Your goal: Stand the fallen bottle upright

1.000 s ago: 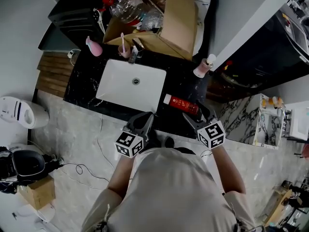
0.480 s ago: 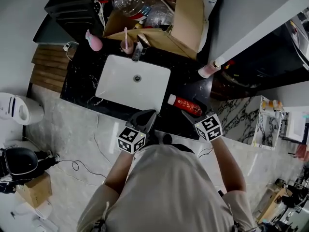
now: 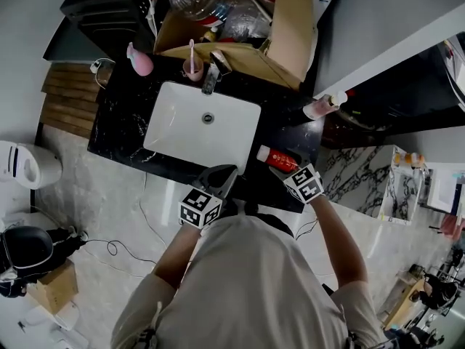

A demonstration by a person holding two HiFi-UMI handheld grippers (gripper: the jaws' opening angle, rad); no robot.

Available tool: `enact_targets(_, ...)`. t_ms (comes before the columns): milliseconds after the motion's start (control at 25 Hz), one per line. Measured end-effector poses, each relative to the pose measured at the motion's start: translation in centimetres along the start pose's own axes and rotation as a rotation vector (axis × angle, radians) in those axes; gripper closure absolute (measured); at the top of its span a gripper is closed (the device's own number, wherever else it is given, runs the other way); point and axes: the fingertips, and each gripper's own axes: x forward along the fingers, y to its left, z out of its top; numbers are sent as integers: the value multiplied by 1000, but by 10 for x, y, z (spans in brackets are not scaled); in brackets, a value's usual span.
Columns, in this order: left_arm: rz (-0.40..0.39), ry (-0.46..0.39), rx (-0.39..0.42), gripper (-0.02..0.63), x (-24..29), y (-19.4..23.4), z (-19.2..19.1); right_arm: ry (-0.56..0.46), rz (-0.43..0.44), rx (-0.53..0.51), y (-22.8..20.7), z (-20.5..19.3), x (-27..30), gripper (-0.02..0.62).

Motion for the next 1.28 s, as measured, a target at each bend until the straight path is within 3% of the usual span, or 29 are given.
enact_targets(880, -9, 62, -53, 598, 13, 53, -19, 371, 127, -187, 2, -47, 97, 290)
enact_targets(1280, 32, 57, -76, 598, 3, 70, -25, 425, 141, -266, 1, -59, 112, 290)
